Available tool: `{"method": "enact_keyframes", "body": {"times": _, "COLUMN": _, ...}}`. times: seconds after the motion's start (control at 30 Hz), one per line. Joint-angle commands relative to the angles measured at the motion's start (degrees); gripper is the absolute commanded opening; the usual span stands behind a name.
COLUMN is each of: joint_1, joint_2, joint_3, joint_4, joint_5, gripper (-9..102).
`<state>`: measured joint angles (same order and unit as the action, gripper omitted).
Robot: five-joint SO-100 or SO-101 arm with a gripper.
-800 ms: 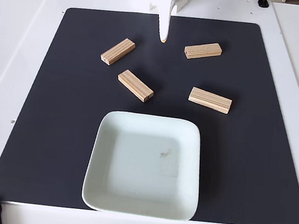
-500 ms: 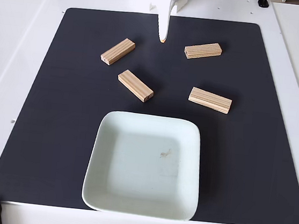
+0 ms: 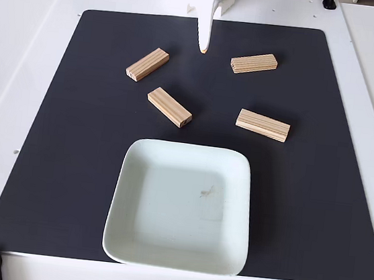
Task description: Pick up the wooden block and place them on the plate.
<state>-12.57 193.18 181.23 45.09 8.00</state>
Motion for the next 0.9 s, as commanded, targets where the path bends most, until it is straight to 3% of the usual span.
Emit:
{"method": "enact_keyframes", "body": {"times": 0.0, "joint_1": -0.09, "joint_2": 0.09, "joint_3": -0.26, "joint_4": 0.18, "joint_5": 0.09, "gripper": 0}}
{"method": "enact_keyframes", "body": {"times": 0.87, "joint_1": -0.44, "joint_2": -0.09, "joint_3": -0.26, "joint_4": 0.18, "joint_5": -0.35, "gripper": -1}}
